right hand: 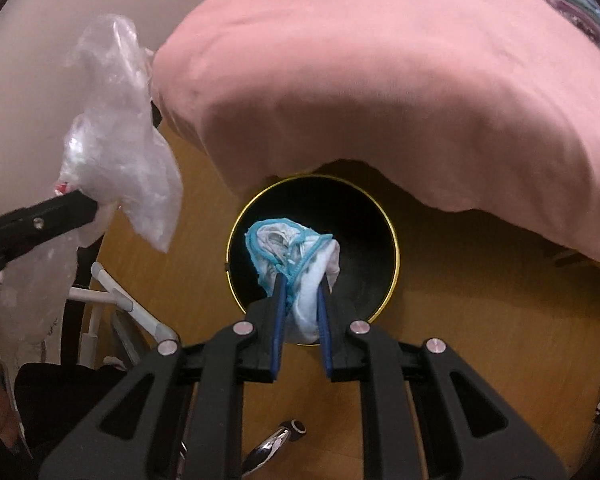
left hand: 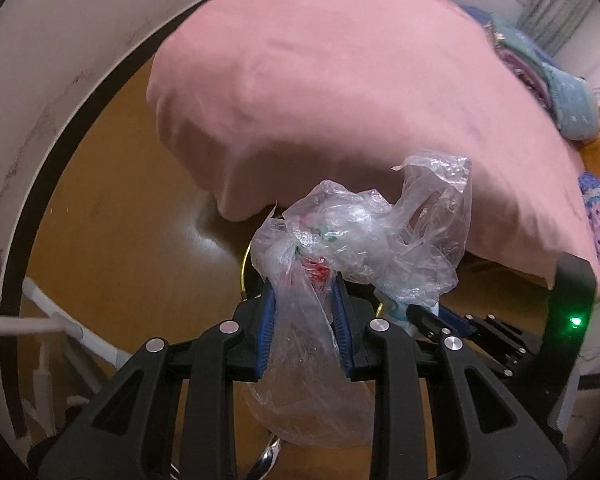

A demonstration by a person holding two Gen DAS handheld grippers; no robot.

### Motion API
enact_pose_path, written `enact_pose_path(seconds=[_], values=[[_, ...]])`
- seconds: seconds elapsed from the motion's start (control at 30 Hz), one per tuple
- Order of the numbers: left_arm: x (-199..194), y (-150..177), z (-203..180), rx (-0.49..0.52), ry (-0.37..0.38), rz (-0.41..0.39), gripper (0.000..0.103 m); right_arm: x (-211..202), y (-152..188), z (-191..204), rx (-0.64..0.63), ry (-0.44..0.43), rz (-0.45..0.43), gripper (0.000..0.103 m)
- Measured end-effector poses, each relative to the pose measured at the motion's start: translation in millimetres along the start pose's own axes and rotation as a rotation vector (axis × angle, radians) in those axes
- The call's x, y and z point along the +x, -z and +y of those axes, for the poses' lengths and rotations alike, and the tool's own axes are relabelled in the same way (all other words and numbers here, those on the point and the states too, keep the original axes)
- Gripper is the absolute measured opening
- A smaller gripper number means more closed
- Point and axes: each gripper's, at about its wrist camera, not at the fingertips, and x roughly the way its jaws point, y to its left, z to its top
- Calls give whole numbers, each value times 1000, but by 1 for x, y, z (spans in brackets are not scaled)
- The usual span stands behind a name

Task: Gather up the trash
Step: 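Carry both items to the black bin and open both tools to drop them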

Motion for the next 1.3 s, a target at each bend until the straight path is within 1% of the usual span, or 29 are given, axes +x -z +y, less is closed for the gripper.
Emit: enact_pose_path(seconds=[0.03, 0.07, 0.1, 0.13, 0.17, 0.2, 0.27, 0.33, 0.5, 0.53, 0.57, 0.6, 0.63, 0.67, 0.7, 0.77, 0.93, 0.97, 1.03, 1.1, 1.13, 1.17, 1.2, 1.3], values=[[8, 1, -4, -10, 14, 13, 26, 6, -2, -3, 5, -5, 5, 15], [20, -6, -4, -10, 13, 17, 26, 11, -4, -5, 9, -8, 8, 15], [25, -7, -1, -4, 3, 18, 26, 14, -6, -8, 11, -12, 8, 16], [30, -11, 0, 4, -6, 19, 26, 20, -9, -9, 13, -18, 14, 18], [36, -10, 1, 7, -12, 22, 26, 24, -11, -14, 16, -23, 18, 30], [43, -10, 3, 0, -10, 32, 26, 27, -14, -16, 19, -27, 21, 51], [48, -13, 4, -8, -8, 46, 26, 25, -10, -12, 21, -23, 1, 68], [42, -10, -2, -5, -16, 47, 26, 25, -10, -12, 18, -11, -14, 68], [49, -18, -10, 2, -3, 55, 27, 18, -6, -30, 78, -39, -14, 68], [50, -19, -11, 5, 1, 54, 30, 17, -4, -33, 90, -40, -19, 68], [52, -20, -11, 9, 2, 52, 34, 14, -3, -37, 101, -42, -24, 69], [52, -20, -13, 12, 8, 46, 49, 12, -1, -39, 105, -42, -26, 69], [51, -19, -15, 18, 13, 39, 66, 8, 1, -43, 110, -37, -31, 69], [48, -20, -17, 26, 17, 23, 73, 9, 2, -45, 112, -32, -35, 70], [46, -20, -19, 34, 21, 13, 74, 5, 4, -48, 114, -23, -40, 70], [44, -20, -22, 44, 36, 18, 75, -4, 5, -54, 121, -12, -52, 70], [29, -18, -24, 48, 36, 1, 76, -26, 8, -60, 139, -4, -81, 71], [22, -17, -24, 45, 35, -8, 76, -31, 8, -58, 137, -5, -87, 71], [4, -15, -22, 45, 36, -28, 81, -42, 9, -49, 118, -8, -102, 71], [-29, -8, -16, 53, 28, -73, 84, -54, 9, -30, 83, -10, -122, 71], [-43, -5, -11, 58, 21, -95, 88, -60, 8, -21, 66, -14, -134, 72], [-65, 1, -5, 64, -6, -127, 91, -70, 7, -8, 38, -20, -155, 73], [-89, 8, 3, 65, -40, -165, 91, -78, 5, 3, 16, -23, -170, 74], [-156, 31, 32, 53, -137, -263, 94, -105, 2, 52, -81, -54, -222, 76]])
